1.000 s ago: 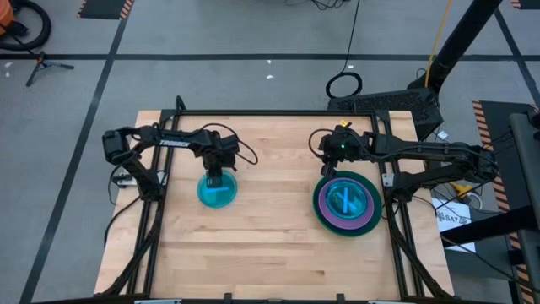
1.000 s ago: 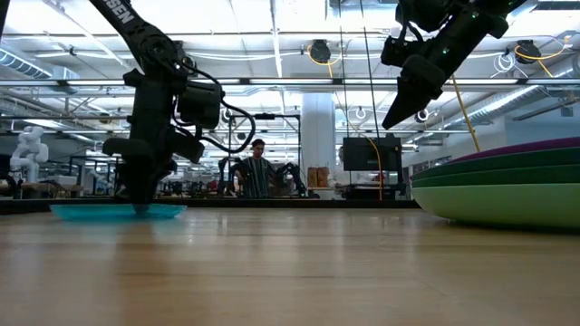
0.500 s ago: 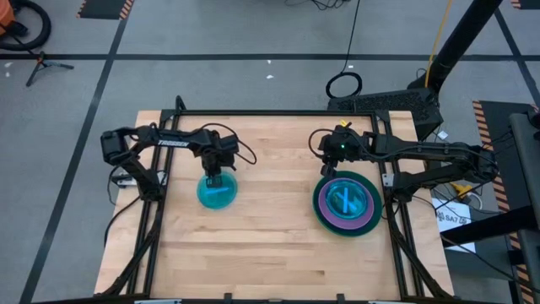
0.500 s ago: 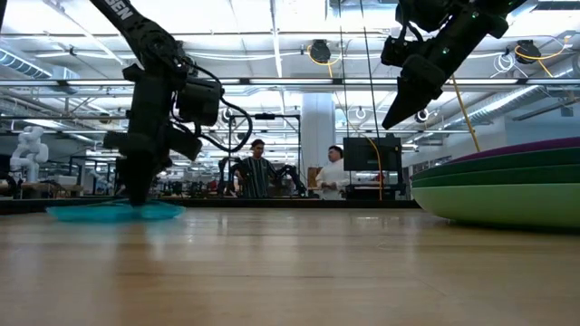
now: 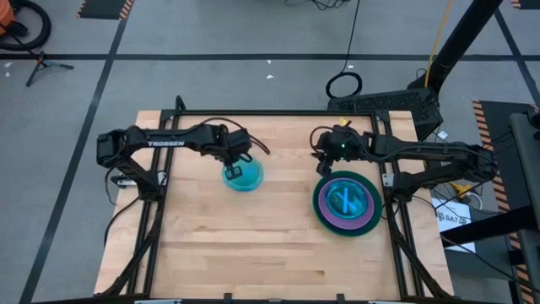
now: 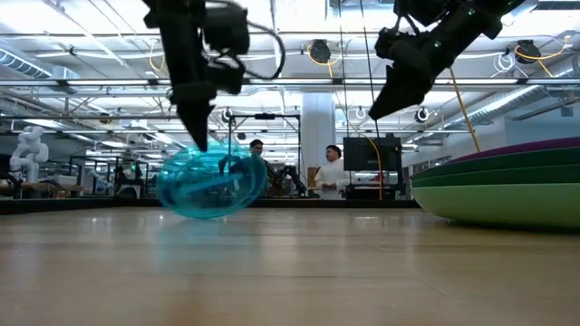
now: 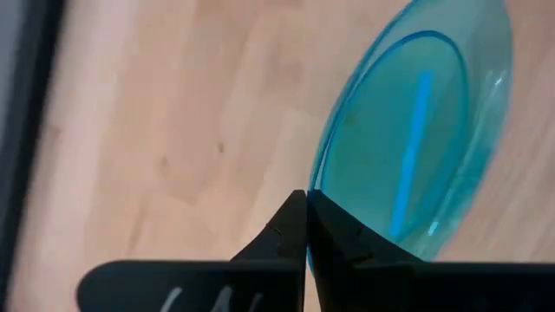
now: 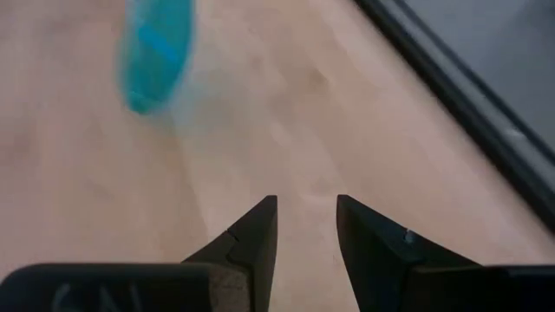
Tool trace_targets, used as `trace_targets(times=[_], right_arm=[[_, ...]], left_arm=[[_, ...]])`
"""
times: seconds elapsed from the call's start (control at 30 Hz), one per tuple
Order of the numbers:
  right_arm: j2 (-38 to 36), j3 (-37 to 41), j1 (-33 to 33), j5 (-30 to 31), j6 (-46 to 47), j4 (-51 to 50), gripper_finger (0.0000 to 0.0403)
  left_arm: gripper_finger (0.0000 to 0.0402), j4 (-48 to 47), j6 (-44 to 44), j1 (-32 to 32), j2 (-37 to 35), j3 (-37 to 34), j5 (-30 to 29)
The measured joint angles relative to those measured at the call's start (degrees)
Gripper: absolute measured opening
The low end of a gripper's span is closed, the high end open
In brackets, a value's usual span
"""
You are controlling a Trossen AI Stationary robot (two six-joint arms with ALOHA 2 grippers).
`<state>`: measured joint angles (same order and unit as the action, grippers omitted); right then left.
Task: Stack plastic plates
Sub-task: Stack the blue plate on top of the other blue plate
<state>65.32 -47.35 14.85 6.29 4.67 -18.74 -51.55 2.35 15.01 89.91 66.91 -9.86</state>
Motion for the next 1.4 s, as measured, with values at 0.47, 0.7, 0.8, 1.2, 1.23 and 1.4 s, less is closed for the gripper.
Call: trace_targets(times=[0.47, 0.7, 0.8, 1.2, 1.23, 1.4], right_arm=[[10.20, 1.59, -8.30, -3.59, -2.84, 25.34, 0.0116], [17.54, 1.59, -13.95, 14.58, -14.31, 39.58, 0.0102], [19.16, 1.59, -14.97, 17.60, -16.70, 44.43, 0.0108], [20.06, 1.59, -14.91, 25.24, -10.72, 45.23, 0.0151], [20.06, 1.59, -14.86, 25.26, -10.16, 45.24, 0.0149], [20.08, 1.59, -14.73, 26.71, -7.72, 45.48, 0.0137]], left_arm=[[0.0006, 8.12, 1.49, -8.87, 0.01, 5.36, -19.11], [0.0006, 9.35, 5.55, -10.76, 0.00, 5.38, -28.41], [0.0006, 9.38, 5.73, -11.54, 0.01, 5.38, -30.01], [0.0006, 10.45, 5.47, -13.86, 0.02, 5.36, -32.29], [0.0006, 11.18, 5.46, -13.86, 0.02, 5.36, -32.28], [0.0006, 14.34, 5.42, -13.86, 0.02, 5.36, -32.27]])
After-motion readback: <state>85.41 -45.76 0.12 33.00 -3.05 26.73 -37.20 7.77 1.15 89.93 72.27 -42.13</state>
